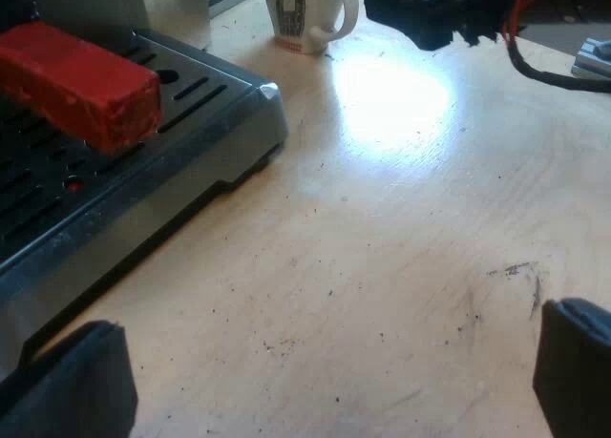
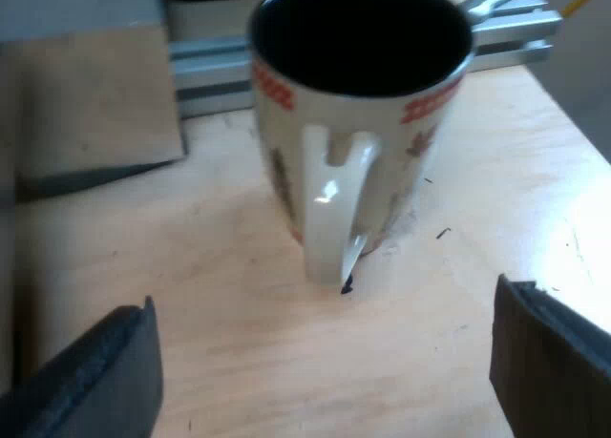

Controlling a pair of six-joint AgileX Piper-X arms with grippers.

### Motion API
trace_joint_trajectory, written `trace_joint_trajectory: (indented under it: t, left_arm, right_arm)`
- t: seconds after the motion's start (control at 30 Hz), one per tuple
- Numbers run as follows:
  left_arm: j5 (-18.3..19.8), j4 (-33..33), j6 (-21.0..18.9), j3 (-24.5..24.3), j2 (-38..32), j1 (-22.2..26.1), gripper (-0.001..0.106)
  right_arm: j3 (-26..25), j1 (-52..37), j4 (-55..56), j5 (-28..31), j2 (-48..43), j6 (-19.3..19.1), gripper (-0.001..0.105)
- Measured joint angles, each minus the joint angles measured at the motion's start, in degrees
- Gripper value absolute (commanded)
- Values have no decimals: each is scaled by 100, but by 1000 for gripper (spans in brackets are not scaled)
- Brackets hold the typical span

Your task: Place mug into machine

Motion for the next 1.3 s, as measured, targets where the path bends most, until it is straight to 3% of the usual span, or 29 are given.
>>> trace_joint_trajectory:
  t: [0.33, 0.43, 0.53, 0.9, 1.3]
  left_arm:
    - [0, 0, 0, 0, 0, 0, 86]
    - [0, 0, 0, 0, 0, 0, 86]
    - [0, 0, 0, 0, 0, 0, 86]
    - [0, 0, -16, 0, 0, 0, 86]
    - [0, 0, -22, 0, 0, 0, 86]
  right_arm:
    - [0, -917, -737, -887, 534, -167, 69]
    - [0, -1050, -1642, -1080, 1029, -653, 69]
    - [0, -1064, -2086, -1150, 1310, -725, 69]
    - [0, -1353, -2170, -1212, 1580, -723, 69]
    - [-346, -2038, -2204, -1959, 1807, -774, 69]
